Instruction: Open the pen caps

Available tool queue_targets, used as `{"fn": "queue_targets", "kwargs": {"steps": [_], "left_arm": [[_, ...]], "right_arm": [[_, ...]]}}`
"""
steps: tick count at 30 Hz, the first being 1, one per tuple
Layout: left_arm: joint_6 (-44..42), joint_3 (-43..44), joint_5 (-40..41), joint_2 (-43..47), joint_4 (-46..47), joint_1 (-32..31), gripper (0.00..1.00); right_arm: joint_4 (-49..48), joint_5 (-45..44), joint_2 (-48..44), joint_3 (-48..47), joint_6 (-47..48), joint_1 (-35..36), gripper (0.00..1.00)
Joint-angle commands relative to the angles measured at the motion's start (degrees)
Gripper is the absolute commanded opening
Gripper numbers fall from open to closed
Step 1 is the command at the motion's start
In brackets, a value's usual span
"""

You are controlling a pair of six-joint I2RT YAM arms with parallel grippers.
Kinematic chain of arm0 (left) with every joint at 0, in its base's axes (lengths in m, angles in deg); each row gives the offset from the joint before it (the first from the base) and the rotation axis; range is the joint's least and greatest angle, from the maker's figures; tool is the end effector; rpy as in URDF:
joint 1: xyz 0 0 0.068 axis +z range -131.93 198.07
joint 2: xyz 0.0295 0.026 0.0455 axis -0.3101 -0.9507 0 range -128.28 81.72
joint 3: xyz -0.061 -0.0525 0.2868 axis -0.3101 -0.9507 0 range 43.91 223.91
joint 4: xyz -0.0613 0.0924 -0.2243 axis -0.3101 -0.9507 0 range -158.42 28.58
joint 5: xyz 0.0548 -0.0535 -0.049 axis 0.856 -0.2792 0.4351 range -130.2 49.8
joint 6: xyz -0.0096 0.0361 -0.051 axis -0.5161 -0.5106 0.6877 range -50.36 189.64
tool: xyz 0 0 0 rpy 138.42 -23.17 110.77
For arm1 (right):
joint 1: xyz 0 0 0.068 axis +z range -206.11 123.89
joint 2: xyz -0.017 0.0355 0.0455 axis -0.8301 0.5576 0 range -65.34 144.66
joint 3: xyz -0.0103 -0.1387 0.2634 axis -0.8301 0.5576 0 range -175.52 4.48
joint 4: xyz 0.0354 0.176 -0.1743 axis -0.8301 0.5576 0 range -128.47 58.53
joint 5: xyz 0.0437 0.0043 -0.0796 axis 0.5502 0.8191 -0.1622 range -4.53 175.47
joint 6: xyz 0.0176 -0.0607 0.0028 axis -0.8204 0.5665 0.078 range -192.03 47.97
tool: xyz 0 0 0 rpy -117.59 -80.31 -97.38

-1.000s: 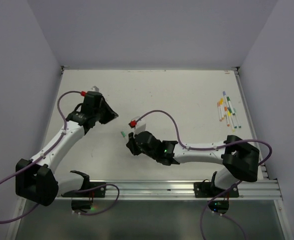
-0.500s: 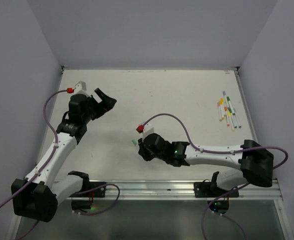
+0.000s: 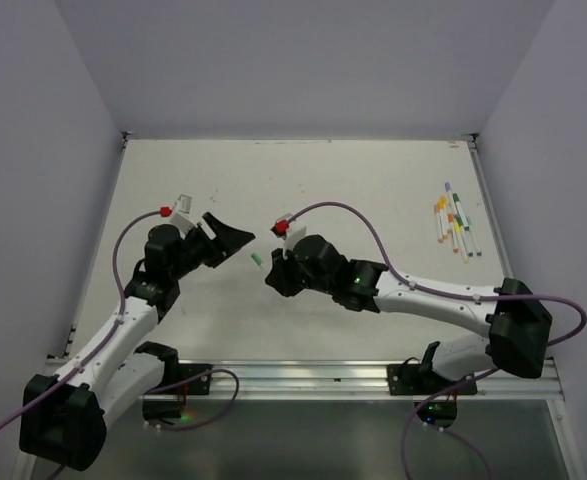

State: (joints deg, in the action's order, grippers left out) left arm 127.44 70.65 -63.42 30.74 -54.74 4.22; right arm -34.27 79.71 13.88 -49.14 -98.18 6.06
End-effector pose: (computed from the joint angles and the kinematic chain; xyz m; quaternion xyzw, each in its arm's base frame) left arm 0.1777 -0.0635 0.2620 -0.1855 0.7773 -0.4704 0.3743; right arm 0.1482 0.2701 0.2908 -0.2432 0.8295 0.3178 0.3895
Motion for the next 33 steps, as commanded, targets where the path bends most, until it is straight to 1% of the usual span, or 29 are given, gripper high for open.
{"fn": "queue_targets", "kwargs": {"steps": [1, 3, 5, 7, 8, 10, 18, 19, 20, 25, 33], "left_arm": [[3.02, 2.79, 0.8, -0.35, 1.86, -2.85, 0.73], [4.07, 2.79, 2.65, -0.08, 1.59, -4.43, 0.7], [4.77, 2.79, 3.36, 0.01, 1.41, -5.31, 0.64], [4.87, 2.97, 3.71, -0.52, 1.06, -5.93, 0.62], [4.95, 2.97, 3.71, -0.96, 1.06, -6.28, 0.58], [5.13, 2.79, 3.27, -1.4, 1.58, -6.54, 0.54], [5.13, 2.35, 3.54, -0.96, 0.97, -6.98, 0.53], [5.13, 2.44, 3.62, -0.88, 0.71, -6.98, 0.49], [5.13, 2.35, 3.8, -0.61, 0.53, -6.98, 0.47], [5.57, 2.26, 3.19, -1.14, 2.02, -7.16, 0.42], [5.66, 1.65, 2.39, -2.19, 3.52, -7.51, 0.4]], "right_arm": [[-2.1, 1.63, 1.89, -4.28, 1.28, -0.3, 0.0], [-1.75, 1.72, 2.87, -5.52, 1.37, -0.3, 0.0], [-1.66, 1.11, 3.66, -6.05, 1.45, -0.3, 0.0], [-1.92, 0.93, 3.92, -6.49, 1.54, -0.38, 0.0], [-1.84, 0.93, 4.19, -6.75, 1.63, -0.38, 0.0], [-1.48, 0.58, 4.71, -7.45, 1.81, -0.47, 0.0], [-1.66, -0.04, 5.59, -6.84, 1.37, -2.05, 0.0], [-1.66, 0.22, 5.59, -6.76, 1.28, -2.14, 0.0], [-1.92, 0.4, 5.68, -6.67, 1.19, -2.4, 0.0], [-2.71, 1.28, 6.56, -6.67, 0.84, -2.58, 0.0], [-3.24, 1.72, 7.88, -7.37, 0.66, -2.76, 0.0]]}}
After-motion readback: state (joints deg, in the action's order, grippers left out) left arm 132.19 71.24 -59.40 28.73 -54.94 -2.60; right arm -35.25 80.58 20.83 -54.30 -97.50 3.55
